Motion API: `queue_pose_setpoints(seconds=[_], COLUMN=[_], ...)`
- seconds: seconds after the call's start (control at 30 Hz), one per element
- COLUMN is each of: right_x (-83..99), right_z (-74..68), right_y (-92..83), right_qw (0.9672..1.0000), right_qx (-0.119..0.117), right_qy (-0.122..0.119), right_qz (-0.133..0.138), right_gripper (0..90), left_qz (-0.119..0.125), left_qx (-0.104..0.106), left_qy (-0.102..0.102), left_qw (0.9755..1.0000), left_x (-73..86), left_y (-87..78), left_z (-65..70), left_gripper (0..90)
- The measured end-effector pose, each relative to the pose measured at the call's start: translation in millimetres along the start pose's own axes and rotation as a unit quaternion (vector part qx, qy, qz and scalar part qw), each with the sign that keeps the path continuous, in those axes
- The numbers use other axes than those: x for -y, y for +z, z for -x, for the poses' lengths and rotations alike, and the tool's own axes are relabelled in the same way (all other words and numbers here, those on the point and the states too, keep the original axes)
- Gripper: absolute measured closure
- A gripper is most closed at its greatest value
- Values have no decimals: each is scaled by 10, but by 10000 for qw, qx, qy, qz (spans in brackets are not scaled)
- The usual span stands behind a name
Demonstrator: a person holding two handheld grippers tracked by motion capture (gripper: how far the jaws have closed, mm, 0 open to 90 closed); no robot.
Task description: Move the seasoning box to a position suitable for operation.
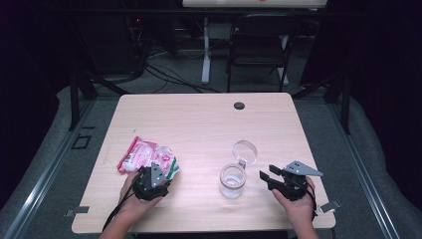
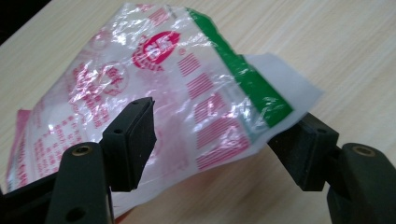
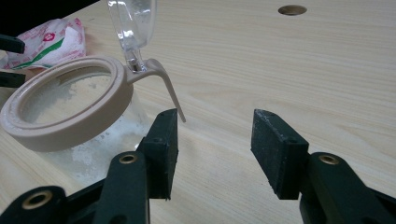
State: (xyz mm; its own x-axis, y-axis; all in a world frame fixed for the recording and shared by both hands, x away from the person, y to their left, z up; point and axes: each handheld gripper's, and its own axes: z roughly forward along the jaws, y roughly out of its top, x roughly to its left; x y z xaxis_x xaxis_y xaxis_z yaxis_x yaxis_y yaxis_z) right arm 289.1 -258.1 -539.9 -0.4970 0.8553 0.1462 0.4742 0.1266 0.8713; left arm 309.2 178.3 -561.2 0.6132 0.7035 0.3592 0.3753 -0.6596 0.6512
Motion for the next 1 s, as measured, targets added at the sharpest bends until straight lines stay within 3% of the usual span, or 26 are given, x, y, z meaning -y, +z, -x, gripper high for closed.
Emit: queue_pose_setpoints(seconds=[0.07, 0.27, 0.53, 0.73, 1.0], right_x=[0, 0, 4, 5, 8], right_z=[1, 4, 1, 10, 10], right_y=[-2, -4, 12, 10, 11], right_qw=[10000, 10000, 10000, 10000, 10000], right_qx=[4, 0, 6, 9, -1], right_qy=[-3, 7, -3, 6, 16], right_qz=[-7, 16, 8, 16, 23], right_gripper=[511, 511, 510, 510, 509], left_qz=[16, -15, -43, 26, -53], left_qx=[-43, -229, -429, -221, 21], left_qy=[-20, 206, 30, -296, -283], left_qw=[10000, 9995, 9991, 9993, 9996], left_x=[12, 28, 60, 94, 96], left_y=[19, 62, 178, 190, 205], left_z=[-13, -5, -46, -130, -154], left_gripper=[333, 332, 372, 511, 665])
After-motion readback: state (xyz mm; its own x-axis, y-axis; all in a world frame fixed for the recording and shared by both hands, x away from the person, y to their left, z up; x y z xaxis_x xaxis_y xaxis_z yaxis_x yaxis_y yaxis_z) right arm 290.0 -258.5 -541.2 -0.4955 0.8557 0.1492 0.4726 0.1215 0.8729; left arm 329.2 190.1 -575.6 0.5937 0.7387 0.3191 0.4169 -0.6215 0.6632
